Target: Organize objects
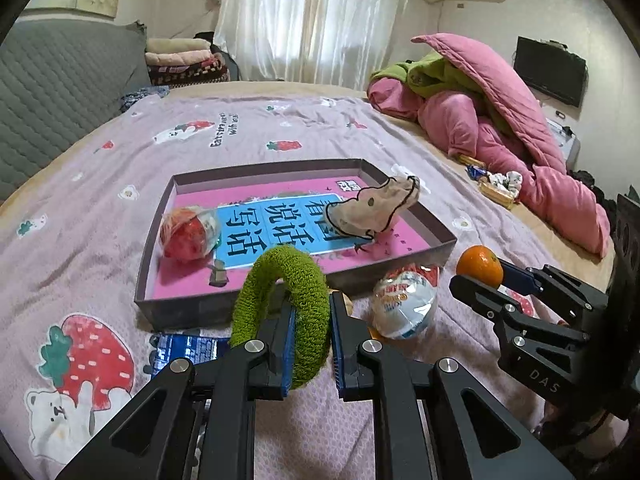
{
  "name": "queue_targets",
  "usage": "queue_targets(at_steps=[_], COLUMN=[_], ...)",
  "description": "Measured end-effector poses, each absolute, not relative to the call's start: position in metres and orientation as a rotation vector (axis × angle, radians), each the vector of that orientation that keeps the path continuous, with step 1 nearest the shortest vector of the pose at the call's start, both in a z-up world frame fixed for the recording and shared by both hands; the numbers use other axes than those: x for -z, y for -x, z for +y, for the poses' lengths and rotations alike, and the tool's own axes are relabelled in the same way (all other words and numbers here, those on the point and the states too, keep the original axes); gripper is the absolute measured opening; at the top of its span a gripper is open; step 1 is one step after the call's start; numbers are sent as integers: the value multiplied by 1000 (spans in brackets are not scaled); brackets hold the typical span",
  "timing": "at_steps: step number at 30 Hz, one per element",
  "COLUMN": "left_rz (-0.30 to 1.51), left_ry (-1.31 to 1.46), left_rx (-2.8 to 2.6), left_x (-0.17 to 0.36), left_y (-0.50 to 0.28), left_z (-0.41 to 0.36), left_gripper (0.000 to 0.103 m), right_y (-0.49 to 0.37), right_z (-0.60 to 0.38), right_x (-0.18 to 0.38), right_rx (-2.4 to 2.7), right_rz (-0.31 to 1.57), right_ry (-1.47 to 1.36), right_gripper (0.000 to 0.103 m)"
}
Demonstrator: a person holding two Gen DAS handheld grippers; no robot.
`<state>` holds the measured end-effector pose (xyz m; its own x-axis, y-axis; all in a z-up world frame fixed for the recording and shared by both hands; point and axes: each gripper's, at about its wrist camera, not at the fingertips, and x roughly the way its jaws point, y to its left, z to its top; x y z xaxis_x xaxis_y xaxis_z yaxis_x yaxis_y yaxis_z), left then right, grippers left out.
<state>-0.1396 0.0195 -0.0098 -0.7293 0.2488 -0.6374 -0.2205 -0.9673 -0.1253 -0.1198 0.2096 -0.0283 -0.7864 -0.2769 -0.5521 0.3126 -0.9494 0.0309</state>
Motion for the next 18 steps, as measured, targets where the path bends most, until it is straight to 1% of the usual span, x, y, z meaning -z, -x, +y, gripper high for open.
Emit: queue_targets(at_steps=[18], left_rz=[-77], left_ry=[939], left_rx=[-2723], left_x=[-2], left_y=[164], left_z=[10], left_gripper=[15], right_y=[138], right_z=[198], right_x=[4], right_rx=[2734], right_rz=[99], right_ry=[-757], right_gripper=[40])
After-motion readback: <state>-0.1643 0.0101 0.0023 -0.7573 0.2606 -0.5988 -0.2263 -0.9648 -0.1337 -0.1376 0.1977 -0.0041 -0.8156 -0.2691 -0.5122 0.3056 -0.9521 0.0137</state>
